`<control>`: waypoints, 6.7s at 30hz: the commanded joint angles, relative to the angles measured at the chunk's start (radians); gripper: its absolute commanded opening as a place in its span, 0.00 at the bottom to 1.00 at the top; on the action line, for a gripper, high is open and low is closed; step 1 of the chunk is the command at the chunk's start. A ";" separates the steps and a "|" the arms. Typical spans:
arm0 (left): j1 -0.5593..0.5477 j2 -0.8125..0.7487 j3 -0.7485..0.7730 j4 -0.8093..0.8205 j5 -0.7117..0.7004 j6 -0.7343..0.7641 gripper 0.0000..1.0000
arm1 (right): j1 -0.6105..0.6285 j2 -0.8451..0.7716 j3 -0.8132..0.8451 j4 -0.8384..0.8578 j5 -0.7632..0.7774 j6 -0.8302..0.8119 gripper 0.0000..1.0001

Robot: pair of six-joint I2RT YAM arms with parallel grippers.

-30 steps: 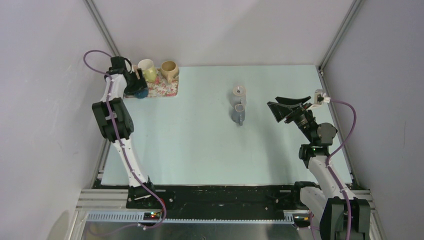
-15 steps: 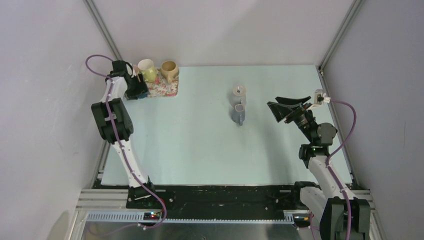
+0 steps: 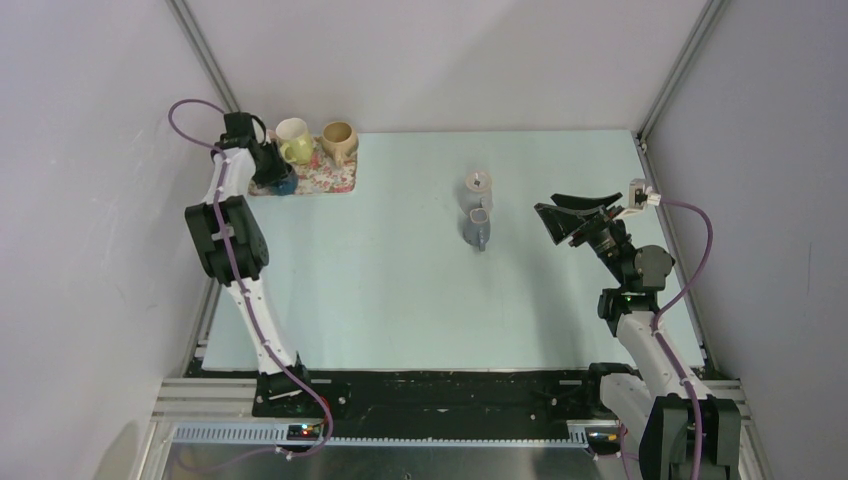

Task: Turn the mug right side up
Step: Place the cup on the tray, then turn over the cup at the center of the board.

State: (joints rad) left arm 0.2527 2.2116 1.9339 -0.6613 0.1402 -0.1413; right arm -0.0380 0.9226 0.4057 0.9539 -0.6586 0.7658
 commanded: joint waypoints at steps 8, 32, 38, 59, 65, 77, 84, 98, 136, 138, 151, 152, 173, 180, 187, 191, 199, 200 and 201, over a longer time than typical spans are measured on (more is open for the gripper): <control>-0.004 -0.039 0.004 0.022 -0.023 0.013 0.47 | -0.007 -0.016 0.030 0.020 0.010 -0.017 0.81; 0.036 -0.449 -0.323 0.026 0.177 0.107 1.00 | 0.000 0.001 0.134 -0.263 0.034 -0.191 0.79; 0.037 -0.813 -0.599 0.034 0.262 0.283 1.00 | 0.068 0.079 0.265 -0.531 0.105 -0.383 0.81; -0.049 -0.380 -0.342 0.097 0.174 0.268 1.00 | 0.313 0.201 0.386 -0.794 0.282 -0.709 0.88; -0.110 -0.222 -0.179 0.097 0.161 0.241 1.00 | 0.297 0.207 0.381 -0.787 0.274 -0.697 0.88; -0.134 -0.101 -0.107 0.074 0.093 0.248 1.00 | 0.278 0.219 0.377 -0.771 0.299 -0.697 0.88; -0.052 -0.032 -0.070 0.057 0.152 0.173 1.00 | 0.284 0.246 0.377 -0.765 0.303 -0.703 0.88; 0.049 -0.028 -0.065 0.060 0.199 0.149 1.00 | 0.293 0.262 0.378 -0.762 0.300 -0.709 0.88; 0.004 -1.010 -1.029 0.133 0.277 0.461 1.00 | 0.541 0.692 0.742 -1.083 0.702 -0.743 0.78; 0.003 -1.033 -1.054 0.148 0.272 0.456 1.00 | 0.550 0.742 0.798 -1.138 0.745 -0.727 0.78; 0.004 -1.098 -1.120 0.191 0.275 0.453 1.00 | 0.580 0.996 1.036 -1.341 0.806 -0.644 0.77; 0.004 -1.099 -1.121 0.192 0.275 0.452 1.00 | 0.581 1.021 1.052 -1.369 0.807 -0.641 0.76; 0.003 -1.120 -1.139 0.220 0.302 0.447 1.00 | 0.585 1.008 1.152 -1.445 0.638 -0.697 0.00; -0.020 -1.117 -1.004 0.220 0.455 0.399 1.00 | 0.581 0.737 1.099 -1.372 0.423 -0.718 0.00; -0.176 -1.051 -0.745 0.221 0.503 0.298 1.00 | 0.564 0.562 1.060 -1.294 0.278 -0.664 0.00; -0.276 -0.923 -0.581 0.253 0.623 0.136 1.00 | 0.522 0.490 1.037 -1.237 0.160 -0.583 0.00; -0.513 -0.727 -0.531 0.335 0.806 -0.030 1.00 | 0.325 0.352 0.870 -0.951 -0.104 -0.323 0.00; -0.529 -0.721 -0.543 0.360 0.814 -0.054 1.00 | 0.312 0.342 0.828 -0.919 -0.117 -0.278 0.00; -0.559 -0.718 -0.568 0.428 0.838 -0.074 1.00 | 0.282 0.325 0.806 -0.855 -0.142 -0.258 0.00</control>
State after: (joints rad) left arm -0.2218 1.4963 1.3979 -0.3687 0.8524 -0.1043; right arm 0.3199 1.3415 1.2819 -0.1921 -0.6464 0.3344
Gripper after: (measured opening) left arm 0.996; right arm 0.660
